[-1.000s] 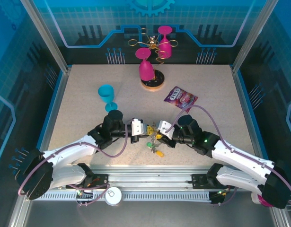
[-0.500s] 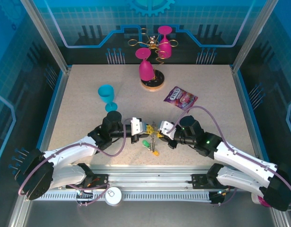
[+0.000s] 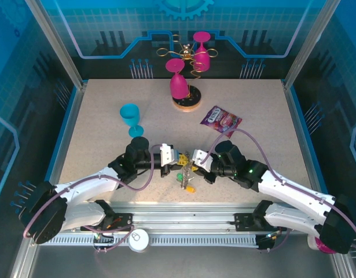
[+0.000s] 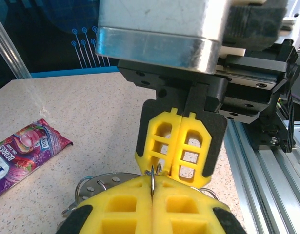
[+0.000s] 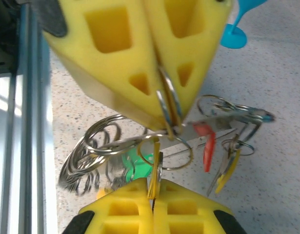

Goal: Put the keys on the keyring

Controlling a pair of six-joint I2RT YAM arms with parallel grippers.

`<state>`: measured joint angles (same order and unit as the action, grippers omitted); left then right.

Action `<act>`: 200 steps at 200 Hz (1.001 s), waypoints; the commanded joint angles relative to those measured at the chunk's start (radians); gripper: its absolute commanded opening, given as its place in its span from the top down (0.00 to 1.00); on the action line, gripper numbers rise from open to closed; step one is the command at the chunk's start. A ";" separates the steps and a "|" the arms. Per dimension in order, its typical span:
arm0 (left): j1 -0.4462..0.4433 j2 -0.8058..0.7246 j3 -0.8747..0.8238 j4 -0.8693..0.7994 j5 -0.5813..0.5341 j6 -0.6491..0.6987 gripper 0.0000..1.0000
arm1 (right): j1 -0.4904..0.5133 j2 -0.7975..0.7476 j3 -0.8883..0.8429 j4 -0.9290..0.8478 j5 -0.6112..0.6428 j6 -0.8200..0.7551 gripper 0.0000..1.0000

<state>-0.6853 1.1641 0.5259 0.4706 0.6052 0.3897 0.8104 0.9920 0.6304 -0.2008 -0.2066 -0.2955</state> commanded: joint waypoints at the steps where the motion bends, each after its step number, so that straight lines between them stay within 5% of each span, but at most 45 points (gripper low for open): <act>1: 0.000 0.001 0.008 0.130 0.048 -0.019 1.00 | 0.011 0.003 0.019 -0.024 -0.121 -0.007 1.00; 28: 0.009 0.004 0.007 0.126 0.056 -0.018 1.00 | -0.007 -0.061 0.003 -0.025 -0.021 0.024 0.67; 62: 0.017 0.010 0.003 0.137 0.070 -0.022 1.00 | -0.094 -0.199 -0.038 -0.010 -0.003 0.064 0.57; 146: 0.018 0.008 -0.002 0.150 0.102 -0.026 1.00 | -0.110 -0.149 -0.028 0.178 -0.223 0.037 0.75; 200: 0.018 0.012 0.000 0.141 0.108 -0.019 1.00 | -0.108 -0.132 -0.020 0.198 -0.240 0.020 0.79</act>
<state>-0.6758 1.1736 0.5243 0.5667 0.6731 0.3710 0.7059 0.8661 0.5880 -0.0505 -0.4061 -0.2626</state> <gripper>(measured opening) 0.049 0.212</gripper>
